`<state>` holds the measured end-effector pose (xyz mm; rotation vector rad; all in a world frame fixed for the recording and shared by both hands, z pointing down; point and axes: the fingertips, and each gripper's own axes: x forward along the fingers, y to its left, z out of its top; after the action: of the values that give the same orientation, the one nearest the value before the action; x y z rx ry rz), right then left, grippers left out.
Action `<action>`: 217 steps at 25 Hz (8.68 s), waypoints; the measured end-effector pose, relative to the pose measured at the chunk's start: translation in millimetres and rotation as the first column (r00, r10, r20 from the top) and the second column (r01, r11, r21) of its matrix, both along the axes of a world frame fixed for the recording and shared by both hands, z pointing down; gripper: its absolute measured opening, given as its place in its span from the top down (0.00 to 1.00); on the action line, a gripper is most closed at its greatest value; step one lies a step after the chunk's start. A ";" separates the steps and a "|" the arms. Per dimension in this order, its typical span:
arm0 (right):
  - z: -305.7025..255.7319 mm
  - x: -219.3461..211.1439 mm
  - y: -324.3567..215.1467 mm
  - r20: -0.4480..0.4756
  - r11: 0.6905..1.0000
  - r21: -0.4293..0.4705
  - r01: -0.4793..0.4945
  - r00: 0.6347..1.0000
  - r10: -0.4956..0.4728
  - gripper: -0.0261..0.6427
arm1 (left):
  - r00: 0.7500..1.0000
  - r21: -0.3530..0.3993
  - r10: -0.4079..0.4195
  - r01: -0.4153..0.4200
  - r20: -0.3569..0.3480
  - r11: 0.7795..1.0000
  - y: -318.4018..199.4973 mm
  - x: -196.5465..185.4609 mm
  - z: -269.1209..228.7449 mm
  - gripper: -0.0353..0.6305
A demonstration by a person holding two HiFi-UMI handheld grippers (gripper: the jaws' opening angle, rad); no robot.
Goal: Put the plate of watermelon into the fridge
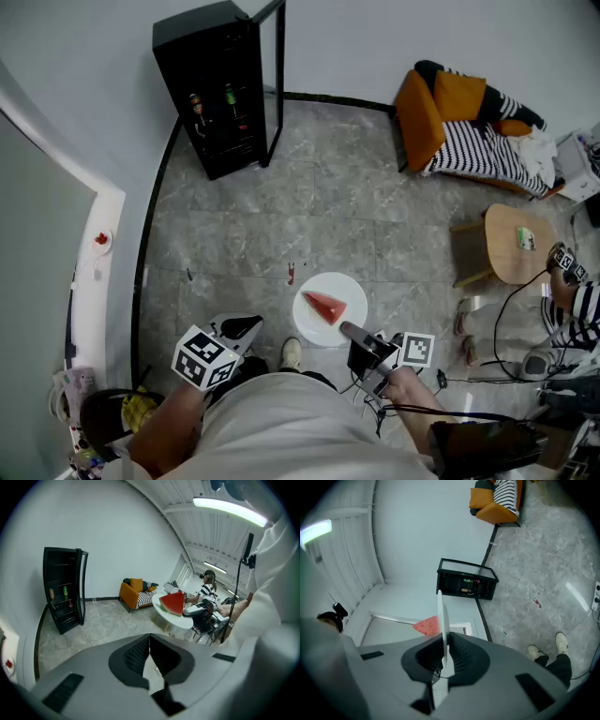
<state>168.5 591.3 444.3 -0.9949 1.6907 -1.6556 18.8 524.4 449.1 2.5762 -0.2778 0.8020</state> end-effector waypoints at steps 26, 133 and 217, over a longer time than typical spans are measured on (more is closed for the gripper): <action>26.8 -28.3 -102.3 0.046 0.994 -0.044 0.103 0.994 -0.101 0.92 | 0.999 0.032 -0.041 0.042 -0.027 0.999 -67.7 1.3 0.0 0.93; 234.3 -82.0 -1126.3 -0.648 0.928 -0.092 0.361 0.686 -0.331 0.49 | 0.992 -0.028 -0.071 0.074 0.102 0.997 -736.4 21.3 56.9 0.93; 1.2 -169.1 -557.7 -0.961 0.729 -0.141 0.670 0.084 -0.263 0.94 | 0.982 0.089 -0.111 0.126 -0.154 0.988 -413.3 -113.8 -56.5 0.93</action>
<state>-0.5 33.6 445.4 -1.5018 3.3611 -0.8178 -95.1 111.0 392.6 2.6651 -0.4298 0.5631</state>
